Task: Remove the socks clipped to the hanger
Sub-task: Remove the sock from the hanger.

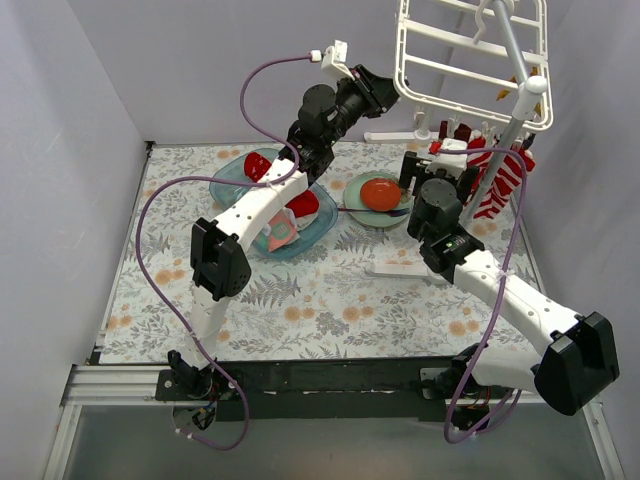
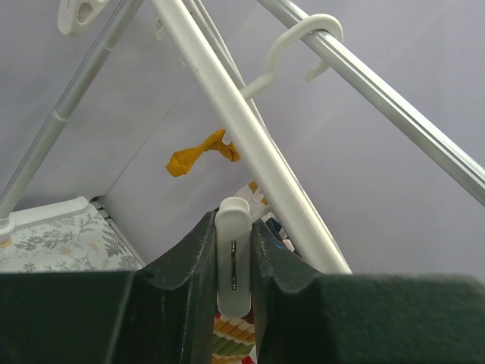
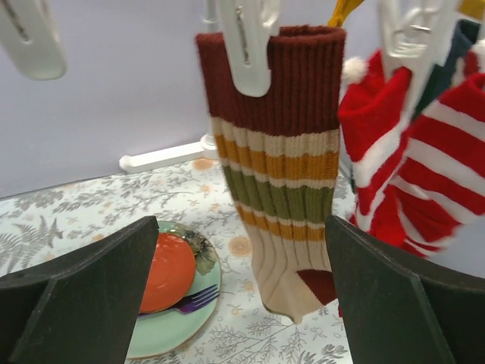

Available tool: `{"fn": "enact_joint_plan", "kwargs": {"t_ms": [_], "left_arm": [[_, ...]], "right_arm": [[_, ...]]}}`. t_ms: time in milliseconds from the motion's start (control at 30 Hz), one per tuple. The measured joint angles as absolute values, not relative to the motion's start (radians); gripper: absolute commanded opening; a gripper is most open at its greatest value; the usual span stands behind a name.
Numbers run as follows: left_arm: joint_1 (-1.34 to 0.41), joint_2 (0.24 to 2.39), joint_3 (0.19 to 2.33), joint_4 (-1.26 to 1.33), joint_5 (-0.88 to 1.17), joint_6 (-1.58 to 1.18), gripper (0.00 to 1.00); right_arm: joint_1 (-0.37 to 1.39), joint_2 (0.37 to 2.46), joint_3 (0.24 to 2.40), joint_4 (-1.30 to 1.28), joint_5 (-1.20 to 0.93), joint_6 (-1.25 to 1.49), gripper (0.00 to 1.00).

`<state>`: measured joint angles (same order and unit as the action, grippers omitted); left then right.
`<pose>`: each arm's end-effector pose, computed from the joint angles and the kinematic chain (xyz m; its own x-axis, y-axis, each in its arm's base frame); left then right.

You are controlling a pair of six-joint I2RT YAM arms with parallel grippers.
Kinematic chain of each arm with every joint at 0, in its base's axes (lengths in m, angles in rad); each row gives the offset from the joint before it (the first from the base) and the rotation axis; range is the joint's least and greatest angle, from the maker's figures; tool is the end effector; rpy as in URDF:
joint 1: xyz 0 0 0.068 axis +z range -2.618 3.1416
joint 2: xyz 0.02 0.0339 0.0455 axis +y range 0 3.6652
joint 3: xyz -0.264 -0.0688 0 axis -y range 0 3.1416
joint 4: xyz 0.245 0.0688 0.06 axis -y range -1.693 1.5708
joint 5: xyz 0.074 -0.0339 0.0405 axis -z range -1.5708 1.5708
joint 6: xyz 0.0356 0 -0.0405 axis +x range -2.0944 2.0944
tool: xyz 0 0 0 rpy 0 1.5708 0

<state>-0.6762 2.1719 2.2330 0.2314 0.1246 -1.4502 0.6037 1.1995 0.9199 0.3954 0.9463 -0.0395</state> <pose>0.3988 -0.3257 0.4376 -0.6816 -0.7161 -0.1508 0.3091 -0.0950 -0.9463 0.2390 0.1297 0.3605 0.0820 0.0285 -0.9962 0.3350 0.9407 0.0544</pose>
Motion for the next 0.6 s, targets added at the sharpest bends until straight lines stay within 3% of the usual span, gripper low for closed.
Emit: {"fn": "enact_joint_plan", "kwargs": {"t_ms": [233,400,433,500,533,600], "left_arm": [[-0.678,2.172,2.233,0.231,0.132,-1.445,0.00],[-0.678,2.172,2.231,0.231,0.133,-1.442,0.00],[-0.678,2.172,2.231,0.231,0.133,-1.440,0.00],[-0.678,2.172,2.231,0.232,0.134,-1.439,0.00],[-0.678,2.172,2.231,0.232,0.134,-1.438,0.00],[-0.678,2.172,2.230,0.232,0.135,-1.436,0.00]], "right_arm": [[0.603,1.214,0.920,0.443,1.053,-0.077,0.95],[0.588,1.228,0.918,0.473,1.079,-0.124,0.66],[0.583,1.228,0.917,0.484,1.083,-0.138,0.51],[0.579,1.226,0.912,0.507,1.082,-0.165,0.36],[0.577,1.224,0.906,0.519,1.078,-0.174,0.22],[0.576,1.217,0.899,0.519,1.060,-0.193,0.14]]}}
